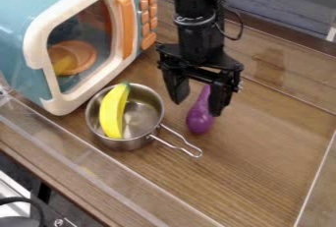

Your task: Remove the eggplant from inside the silver pot and put it on the table

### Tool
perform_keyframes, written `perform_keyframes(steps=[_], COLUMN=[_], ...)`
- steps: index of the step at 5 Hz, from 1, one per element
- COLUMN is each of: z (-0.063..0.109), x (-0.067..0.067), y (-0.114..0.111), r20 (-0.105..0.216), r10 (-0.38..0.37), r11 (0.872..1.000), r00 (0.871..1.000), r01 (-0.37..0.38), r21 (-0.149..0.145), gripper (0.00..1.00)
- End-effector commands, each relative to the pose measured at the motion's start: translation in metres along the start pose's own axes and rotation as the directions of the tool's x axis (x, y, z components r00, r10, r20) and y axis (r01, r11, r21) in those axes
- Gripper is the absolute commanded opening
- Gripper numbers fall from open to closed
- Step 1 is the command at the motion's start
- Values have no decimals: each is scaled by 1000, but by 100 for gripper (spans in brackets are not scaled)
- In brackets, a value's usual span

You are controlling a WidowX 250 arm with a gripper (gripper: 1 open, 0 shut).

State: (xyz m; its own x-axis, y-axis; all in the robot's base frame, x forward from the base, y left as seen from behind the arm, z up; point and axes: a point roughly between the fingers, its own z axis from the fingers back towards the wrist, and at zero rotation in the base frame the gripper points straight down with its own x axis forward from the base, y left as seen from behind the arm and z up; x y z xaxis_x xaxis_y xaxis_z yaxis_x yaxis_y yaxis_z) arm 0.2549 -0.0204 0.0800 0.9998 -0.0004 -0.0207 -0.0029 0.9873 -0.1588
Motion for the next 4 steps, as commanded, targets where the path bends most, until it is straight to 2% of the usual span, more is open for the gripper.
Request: perform_keyframes(steps=[1, 3, 4], z=[12, 6, 9], x=[9, 22, 22], y=[8, 11, 1], r20=[44, 71, 82], r10=[-13, 65, 93], r11=[1000, 997, 995], r00=[999, 995, 992], r01=[14, -62, -89], r21=[-9, -37, -51], gripper=[100, 100, 100])
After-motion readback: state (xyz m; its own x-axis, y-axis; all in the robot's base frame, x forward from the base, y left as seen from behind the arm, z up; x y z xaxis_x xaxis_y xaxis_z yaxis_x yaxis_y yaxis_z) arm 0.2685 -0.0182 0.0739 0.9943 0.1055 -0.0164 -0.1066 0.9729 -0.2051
